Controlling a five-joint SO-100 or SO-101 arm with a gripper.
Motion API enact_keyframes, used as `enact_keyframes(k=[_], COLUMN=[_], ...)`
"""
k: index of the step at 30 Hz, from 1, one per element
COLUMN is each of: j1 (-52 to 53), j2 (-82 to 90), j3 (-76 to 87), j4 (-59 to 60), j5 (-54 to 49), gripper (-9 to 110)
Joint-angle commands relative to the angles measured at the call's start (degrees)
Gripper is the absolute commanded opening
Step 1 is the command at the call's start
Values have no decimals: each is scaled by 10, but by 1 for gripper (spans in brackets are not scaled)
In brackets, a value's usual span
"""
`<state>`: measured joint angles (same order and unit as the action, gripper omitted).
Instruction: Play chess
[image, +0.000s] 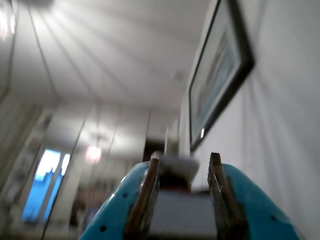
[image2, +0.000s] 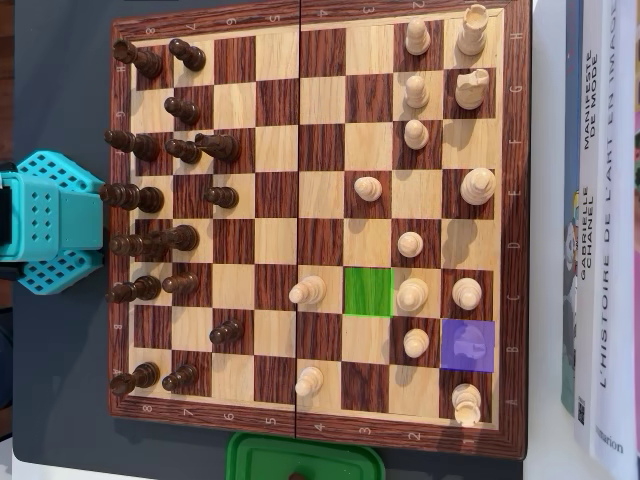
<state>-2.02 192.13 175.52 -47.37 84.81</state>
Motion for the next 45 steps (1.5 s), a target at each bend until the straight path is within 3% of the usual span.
enact_keyframes(k=[1,13,17,29,35,39,45], j1=[5,6,31,52,84,98,95], j2=[-4,-4,-4,-6,-16,-83,-243], j3=[-55,-182,-210,-163,-237,-287,-363], j4=[113,669,797,849,1006,1075,1080], j5=[-3,-3,-3,-35,-56,-56,-59], gripper=[15,15,15,15,15,15,15])
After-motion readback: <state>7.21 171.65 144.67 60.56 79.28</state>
